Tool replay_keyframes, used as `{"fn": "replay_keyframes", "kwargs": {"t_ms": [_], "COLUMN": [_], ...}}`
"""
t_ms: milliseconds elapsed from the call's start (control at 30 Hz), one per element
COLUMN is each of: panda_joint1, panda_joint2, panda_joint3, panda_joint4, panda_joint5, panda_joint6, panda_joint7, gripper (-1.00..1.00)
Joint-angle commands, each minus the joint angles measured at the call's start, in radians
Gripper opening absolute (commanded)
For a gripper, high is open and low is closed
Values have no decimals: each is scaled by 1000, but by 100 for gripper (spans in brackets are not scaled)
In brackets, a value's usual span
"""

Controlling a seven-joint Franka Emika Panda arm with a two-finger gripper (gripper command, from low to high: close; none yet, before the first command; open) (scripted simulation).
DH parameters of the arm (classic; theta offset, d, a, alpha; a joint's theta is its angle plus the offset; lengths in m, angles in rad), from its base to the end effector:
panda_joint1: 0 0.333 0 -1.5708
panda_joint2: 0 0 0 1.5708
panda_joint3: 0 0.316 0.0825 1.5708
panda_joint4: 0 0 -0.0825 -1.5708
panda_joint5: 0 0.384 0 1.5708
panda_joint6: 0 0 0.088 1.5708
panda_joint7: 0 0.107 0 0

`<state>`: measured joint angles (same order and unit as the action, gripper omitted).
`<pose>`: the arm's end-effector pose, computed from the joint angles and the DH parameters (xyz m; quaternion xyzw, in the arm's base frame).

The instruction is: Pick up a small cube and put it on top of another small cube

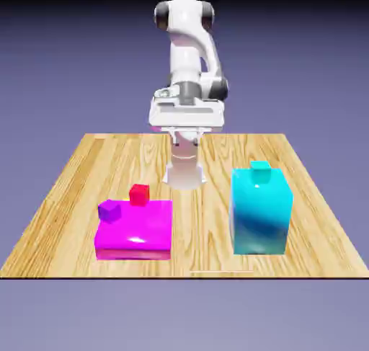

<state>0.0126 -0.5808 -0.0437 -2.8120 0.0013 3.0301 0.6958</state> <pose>0.3874 -0.0124 0.4603 -0.8604 0.3293 -0.3632 0.1389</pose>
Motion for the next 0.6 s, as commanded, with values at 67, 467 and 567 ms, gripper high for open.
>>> {"fn": "replay_keyframes", "kwargs": {"t_ms": [67,467,567], "panda_joint1": [1,7,8], "panda_joint2": [-27,-135,-161], "panda_joint3": [-109,-544,-652], "panda_joint4": [-5,-25,-30], "panda_joint5": [3,16,20], "panda_joint6": [-17,-86,-103], "panda_joint7": [-112,-562,-674], "gripper": [0,0,0]}}
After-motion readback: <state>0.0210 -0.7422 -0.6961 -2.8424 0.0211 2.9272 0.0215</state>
